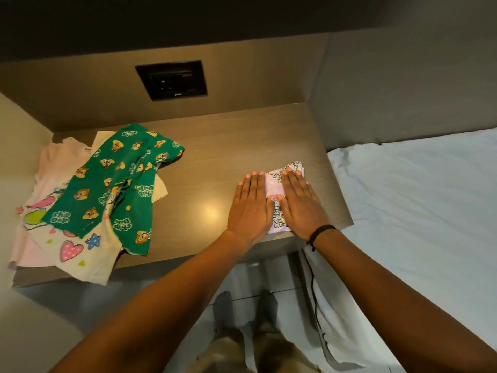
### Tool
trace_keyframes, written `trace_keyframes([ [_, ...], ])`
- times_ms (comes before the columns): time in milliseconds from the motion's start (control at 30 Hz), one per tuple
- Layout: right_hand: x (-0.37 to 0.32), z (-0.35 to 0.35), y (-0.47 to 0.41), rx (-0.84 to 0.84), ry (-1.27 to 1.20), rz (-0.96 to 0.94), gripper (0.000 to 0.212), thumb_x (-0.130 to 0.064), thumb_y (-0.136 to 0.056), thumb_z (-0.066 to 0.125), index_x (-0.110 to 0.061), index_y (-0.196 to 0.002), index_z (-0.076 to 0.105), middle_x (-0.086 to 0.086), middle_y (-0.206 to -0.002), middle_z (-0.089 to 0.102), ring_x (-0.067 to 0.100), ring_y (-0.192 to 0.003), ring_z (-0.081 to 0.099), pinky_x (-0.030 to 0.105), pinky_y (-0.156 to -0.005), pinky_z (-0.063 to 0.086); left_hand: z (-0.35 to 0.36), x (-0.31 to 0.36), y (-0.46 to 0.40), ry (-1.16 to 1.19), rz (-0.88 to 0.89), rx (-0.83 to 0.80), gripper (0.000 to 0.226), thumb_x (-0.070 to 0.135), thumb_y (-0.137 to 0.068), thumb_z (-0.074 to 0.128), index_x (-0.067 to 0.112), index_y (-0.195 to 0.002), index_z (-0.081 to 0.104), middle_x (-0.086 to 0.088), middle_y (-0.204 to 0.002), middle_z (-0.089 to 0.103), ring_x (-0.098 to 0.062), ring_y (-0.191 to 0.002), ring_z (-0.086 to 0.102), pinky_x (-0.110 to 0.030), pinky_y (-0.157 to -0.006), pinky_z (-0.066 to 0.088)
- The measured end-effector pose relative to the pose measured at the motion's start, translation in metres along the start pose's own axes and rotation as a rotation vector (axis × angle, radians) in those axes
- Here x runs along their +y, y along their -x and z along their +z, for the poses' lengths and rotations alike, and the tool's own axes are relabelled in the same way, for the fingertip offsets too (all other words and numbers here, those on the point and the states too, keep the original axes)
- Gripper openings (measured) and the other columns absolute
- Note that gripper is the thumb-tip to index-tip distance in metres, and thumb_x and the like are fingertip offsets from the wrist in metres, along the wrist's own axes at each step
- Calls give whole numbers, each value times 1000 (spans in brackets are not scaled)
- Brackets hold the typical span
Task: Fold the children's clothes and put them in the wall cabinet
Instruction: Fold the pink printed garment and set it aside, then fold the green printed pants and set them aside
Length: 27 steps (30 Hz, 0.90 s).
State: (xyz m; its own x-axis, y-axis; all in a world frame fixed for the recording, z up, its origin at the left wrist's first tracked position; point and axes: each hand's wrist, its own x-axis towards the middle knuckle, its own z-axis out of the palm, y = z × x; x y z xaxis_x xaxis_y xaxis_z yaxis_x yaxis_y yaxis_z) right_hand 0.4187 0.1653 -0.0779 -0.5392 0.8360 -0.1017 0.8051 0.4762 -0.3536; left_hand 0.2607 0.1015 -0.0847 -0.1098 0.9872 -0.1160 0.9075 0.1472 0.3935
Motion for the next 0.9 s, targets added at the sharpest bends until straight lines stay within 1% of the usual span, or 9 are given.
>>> trace_keyframes([
  [167, 46, -15, 7, -13, 66, 47, 64, -43, -110, 24, -13, -165, 8, 7, -173, 7, 23, -160, 2, 43, -129, 9, 16, 38, -19, -3, 35, 6, 72, 45, -108, 9, 6, -168, 15, -14, -175, 20, -30, -163, 12, -49, -133, 10],
  [267, 42, -22, 6, -17, 143, 71, 65, -45, -109, 19, -12, -165, 10, 9, -172, 9, 26, -160, 0, 45, -129, 4, 12, 33, -17, 28, 54, -3, 72, 48, -108, 8, 9, -169, 10, -12, -177, 12, -27, -164, 5, -46, -133, 3],
  [333, 21, -31, 3, 65, 197, 66, 65, -44, -108, 20, -9, -163, 16, 13, -171, 16, 29, -159, 2, 51, -129, 5, -2, 13, -9, 52, 34, 42, 73, 51, -107, 6, 12, -169, 9, -10, -177, 7, -25, -164, -1, -45, -133, 0],
  [433, -34, -34, -20, 134, 102, -77, 61, -38, -109, 26, -9, -163, 19, 11, -170, 19, 28, -159, 3, 49, -129, 5, -34, -43, 13, 24, -76, 154, 72, 52, -108, 7, 14, -169, 8, -9, -177, 3, -26, -164, -5, -49, -133, 0],
  [533, -116, -16, -61, 59, -11, -253, 61, -37, -109, 29, -11, -163, 20, 9, -170, 19, 26, -159, 9, 46, -129, 10, -71, -126, 50, -50, -266, 320, 70, 49, -110, 14, 11, -168, 15, -13, -176, 10, -30, -164, -1, -50, -133, -2],
  [633, -196, 10, -105, -37, -66, -384, 61, -37, -109, 29, -9, -162, 22, 11, -169, 22, 28, -158, 14, 46, -129, 14, -102, -214, 94, -65, -497, 415, 73, 54, -109, 14, 10, -167, 22, -15, -175, 19, -33, -164, 5, -52, -133, 0],
  [733, -242, 34, -153, -144, -71, -409, 63, -39, -108, 28, -7, -162, 24, 15, -168, 23, 31, -157, 16, 46, -128, 14, -115, -278, 127, -70, -646, 407, 80, 61, -106, 16, 9, -165, 27, -18, -172, 27, -38, -161, 15, -58, -131, 9],
  [833, -250, 56, -187, -262, 36, -420, 70, -50, -107, 24, -8, -163, 19, 16, -170, 18, 32, -158, 14, 46, -128, 11, -113, -311, 148, -17, -680, 312, 91, 73, -101, 12, 12, -168, 13, -16, -175, 16, -36, -163, 9, -56, -131, 8],
  [900, -238, 64, -192, -252, 121, -426, 75, -57, -105, 19, -11, -164, 15, 13, -171, 14, 30, -158, 11, 46, -129, 9, -108, -318, 154, -73, -657, 258, 100, 82, -96, 2, 14, -169, 3, -12, -177, 9, -33, -164, 3, -53, -132, 6],
])
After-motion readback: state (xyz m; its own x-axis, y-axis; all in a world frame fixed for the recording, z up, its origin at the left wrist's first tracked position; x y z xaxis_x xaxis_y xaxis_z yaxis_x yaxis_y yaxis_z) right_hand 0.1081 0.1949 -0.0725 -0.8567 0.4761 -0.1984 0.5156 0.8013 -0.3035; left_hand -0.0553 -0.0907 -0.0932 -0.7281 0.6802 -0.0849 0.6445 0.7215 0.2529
